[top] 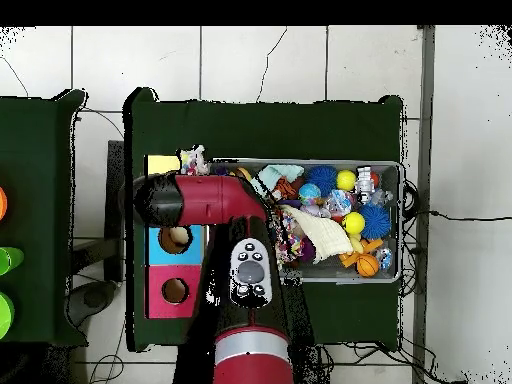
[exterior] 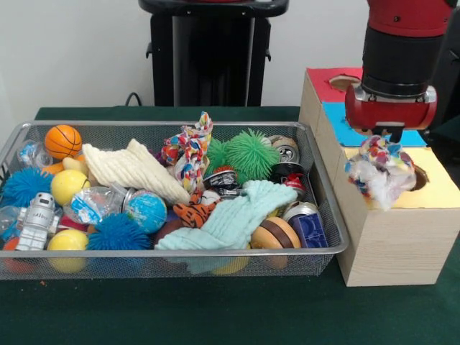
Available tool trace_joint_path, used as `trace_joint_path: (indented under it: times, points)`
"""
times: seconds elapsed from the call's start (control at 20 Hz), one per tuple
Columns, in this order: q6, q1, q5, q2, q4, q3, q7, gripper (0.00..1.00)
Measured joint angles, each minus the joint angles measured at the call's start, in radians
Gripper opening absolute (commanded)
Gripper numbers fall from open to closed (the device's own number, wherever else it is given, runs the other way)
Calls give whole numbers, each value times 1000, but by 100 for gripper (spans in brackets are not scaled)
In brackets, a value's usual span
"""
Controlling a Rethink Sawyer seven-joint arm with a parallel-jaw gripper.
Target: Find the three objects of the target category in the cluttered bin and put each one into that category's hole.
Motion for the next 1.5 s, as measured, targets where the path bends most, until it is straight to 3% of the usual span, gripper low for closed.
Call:
trace_joint_path:
  times: [0.3,0.75,1.5]
  points:
    - [-150,-90,14,8,16,102,0,0]
    - [-203,-91,59,19,16,122,0,0]
    - [-102,102,67,55,-83,-44,0,0]
